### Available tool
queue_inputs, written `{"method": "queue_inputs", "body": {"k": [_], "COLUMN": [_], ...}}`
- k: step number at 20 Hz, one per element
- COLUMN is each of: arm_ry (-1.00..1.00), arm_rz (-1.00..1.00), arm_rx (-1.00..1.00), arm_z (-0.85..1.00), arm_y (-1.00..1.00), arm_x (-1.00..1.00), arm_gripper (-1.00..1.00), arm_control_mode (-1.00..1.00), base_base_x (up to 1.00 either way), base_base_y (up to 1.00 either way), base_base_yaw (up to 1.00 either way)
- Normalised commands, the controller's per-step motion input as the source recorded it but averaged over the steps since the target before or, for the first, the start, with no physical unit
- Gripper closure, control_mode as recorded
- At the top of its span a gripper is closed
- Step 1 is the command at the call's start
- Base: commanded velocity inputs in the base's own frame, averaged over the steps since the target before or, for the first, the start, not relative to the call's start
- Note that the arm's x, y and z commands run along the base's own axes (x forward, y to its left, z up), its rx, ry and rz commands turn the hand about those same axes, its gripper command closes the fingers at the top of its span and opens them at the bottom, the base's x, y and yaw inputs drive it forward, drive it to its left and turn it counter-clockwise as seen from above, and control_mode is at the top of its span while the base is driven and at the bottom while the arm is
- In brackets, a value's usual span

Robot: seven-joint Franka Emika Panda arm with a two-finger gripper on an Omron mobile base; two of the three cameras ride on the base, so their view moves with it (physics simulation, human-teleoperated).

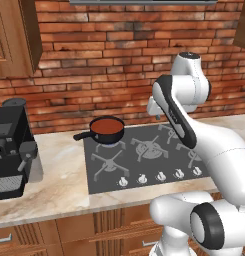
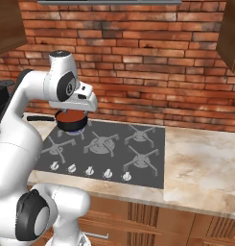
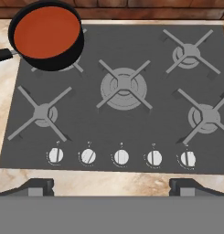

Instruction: Wait until the marinara sauce is simmered to a deep red color and then turn off the stove.

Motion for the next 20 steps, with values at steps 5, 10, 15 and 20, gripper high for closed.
{"method": "queue_inputs", "body": {"k": [5,10,15,20], "arm_ry": [0.0,0.0,0.0,0.0], "arm_rz": [0.0,0.0,0.0,0.0], "arm_rx": [0.0,0.0,0.0,0.0], "arm_z": [0.0,0.0,0.0,0.0], "arm_y": [0.0,0.0,0.0,0.0], "arm_x": [0.0,0.0,0.0,0.0], "arm_gripper": [-1.0,-1.0,-1.0,-1.0], "arm_control_mode": [-1.0,-1.0,-1.0,-1.0], "base_base_x": [0.0,0.0,0.0,0.0], "base_base_y": [0.0,0.0,0.0,0.0], "base_base_yaw": [0.0,0.0,0.0,0.0]}}
